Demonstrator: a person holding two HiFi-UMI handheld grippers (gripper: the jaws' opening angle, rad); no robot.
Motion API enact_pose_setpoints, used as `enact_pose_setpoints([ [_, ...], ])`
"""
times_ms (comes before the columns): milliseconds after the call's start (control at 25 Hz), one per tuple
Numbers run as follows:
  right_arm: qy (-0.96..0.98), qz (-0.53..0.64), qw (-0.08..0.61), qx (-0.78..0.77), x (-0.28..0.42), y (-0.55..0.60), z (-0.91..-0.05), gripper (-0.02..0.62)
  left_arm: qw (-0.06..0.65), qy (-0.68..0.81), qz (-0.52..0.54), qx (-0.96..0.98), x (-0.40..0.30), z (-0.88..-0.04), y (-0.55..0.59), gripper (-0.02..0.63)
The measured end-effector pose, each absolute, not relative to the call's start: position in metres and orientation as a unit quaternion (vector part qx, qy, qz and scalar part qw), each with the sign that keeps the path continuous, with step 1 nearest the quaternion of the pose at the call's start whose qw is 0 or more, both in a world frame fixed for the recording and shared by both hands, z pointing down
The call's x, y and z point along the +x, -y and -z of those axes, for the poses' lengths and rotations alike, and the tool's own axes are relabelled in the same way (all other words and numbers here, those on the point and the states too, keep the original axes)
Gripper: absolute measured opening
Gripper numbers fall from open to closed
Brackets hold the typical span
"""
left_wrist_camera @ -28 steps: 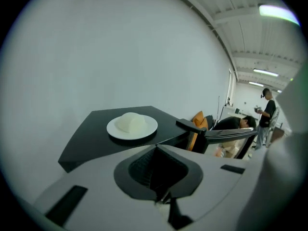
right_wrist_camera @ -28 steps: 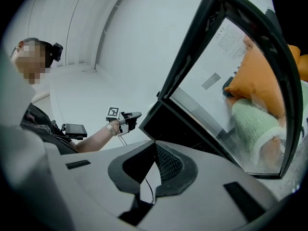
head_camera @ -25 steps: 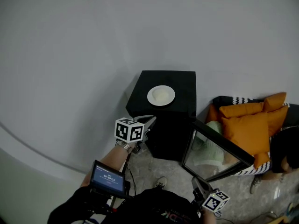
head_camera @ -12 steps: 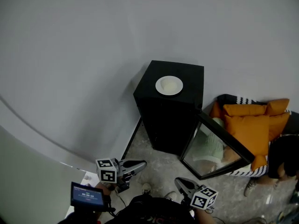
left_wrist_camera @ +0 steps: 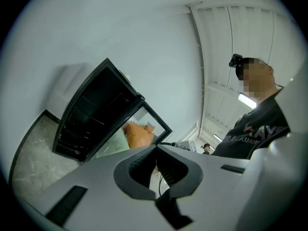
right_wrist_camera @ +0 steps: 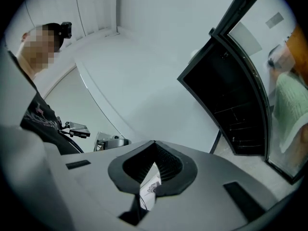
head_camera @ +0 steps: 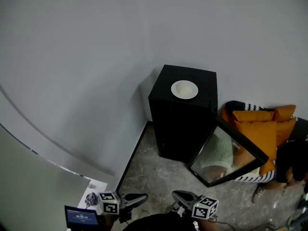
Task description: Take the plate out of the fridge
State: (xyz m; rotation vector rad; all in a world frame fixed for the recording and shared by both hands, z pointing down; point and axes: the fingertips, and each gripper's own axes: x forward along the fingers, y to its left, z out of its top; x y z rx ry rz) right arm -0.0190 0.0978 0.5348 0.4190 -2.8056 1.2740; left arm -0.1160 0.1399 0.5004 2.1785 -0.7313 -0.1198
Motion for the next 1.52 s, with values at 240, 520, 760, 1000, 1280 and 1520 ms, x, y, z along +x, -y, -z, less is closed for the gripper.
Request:
enact_pose_setpoints([
  [240,0.901,-0.402,0.017,0.161,-0.052,-0.155,-0.528,0.008,0.412,0.257,0.035,0.873,-0.139,-0.510,-0.200,0.006],
  [520,0.905,-0.366,0.034,0.216,-0.073,-0.211,-0.523,0.006,0.380,0.218,-0.025,0.899,-0.149,-0.518,-0.252,0.006],
  [760,0.903,-0.344,0.052,0.251,-0.079,-0.242,-0.527,0.006,0.370,0.202,-0.089,0.902,-0.148,-0.540,-0.276,0.006],
  [1000,0.899,-0.333,0.051,0.278,-0.075,-0.262,-0.523,0.006,0.343,0.189,-0.111,0.914,-0.145,-0.543,-0.291,0.006],
  [1280,0.900,-0.331,0.052,0.280,-0.074,-0.281,-0.523,0.007,0.343,0.181,-0.081,0.918,-0.142,-0.532,-0.303,0.006],
  [1520,0.903,-0.325,0.056,0.275,-0.077,-0.280,-0.521,0.006,0.345,0.192,-0.067,0.916,-0.147,-0.531,-0.298,0.006],
])
